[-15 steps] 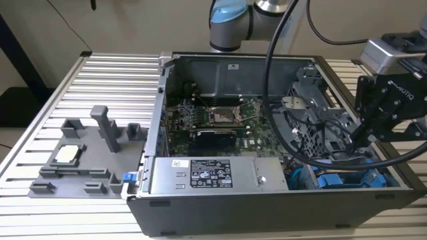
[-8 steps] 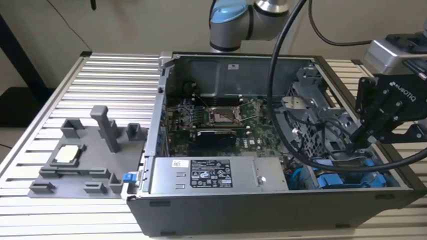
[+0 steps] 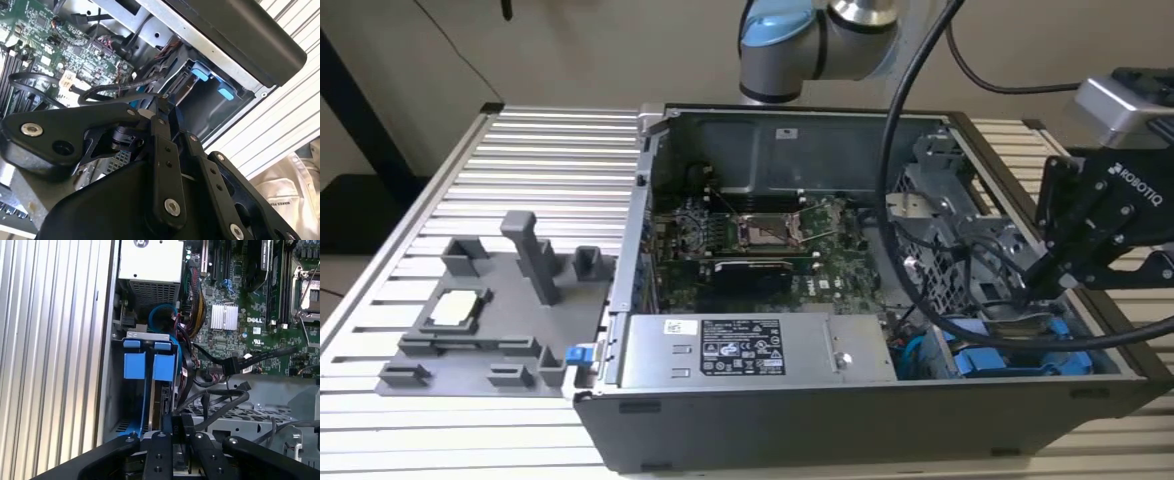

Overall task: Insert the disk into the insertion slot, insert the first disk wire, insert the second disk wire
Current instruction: 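Insert the first disk wire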

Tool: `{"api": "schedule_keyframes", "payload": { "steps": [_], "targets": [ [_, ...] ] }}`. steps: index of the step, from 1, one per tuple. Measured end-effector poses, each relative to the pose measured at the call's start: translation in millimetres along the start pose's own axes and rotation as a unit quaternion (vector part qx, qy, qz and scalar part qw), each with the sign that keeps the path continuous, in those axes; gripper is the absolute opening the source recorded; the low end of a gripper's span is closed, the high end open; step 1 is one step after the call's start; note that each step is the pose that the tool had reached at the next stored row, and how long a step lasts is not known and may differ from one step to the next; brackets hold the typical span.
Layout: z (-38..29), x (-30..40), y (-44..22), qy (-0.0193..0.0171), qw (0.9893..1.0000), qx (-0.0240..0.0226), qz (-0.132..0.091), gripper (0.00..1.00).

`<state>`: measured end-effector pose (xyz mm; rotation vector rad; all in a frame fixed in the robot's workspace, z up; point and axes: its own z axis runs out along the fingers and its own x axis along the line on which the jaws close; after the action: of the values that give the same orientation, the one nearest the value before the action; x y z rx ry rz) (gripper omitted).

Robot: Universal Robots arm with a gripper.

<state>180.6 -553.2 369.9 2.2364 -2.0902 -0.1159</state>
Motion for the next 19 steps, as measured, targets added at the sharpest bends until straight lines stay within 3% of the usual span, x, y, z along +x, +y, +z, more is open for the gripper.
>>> {"api": "schedule_keyframes", "payload": {
  "steps": [7, 12, 17, 19],
  "targets": [
    [4.8, 1.7, -2.3, -0.0012, 0.9999, -0.0107, 0.004, 0.19],
    [7.8, 3.3, -2.7, -0.0031, 0.9999, -0.0115, 0.011, 0.19],
    [9.1, 7.0, -2.6, -0.0089, 0.9997, -0.0112, 0.017, 0.19],
    [9.3, 9.0, -2.6, -0.0094, 0.9997, -0.0112, 0.019, 0.19]
  ]
}}
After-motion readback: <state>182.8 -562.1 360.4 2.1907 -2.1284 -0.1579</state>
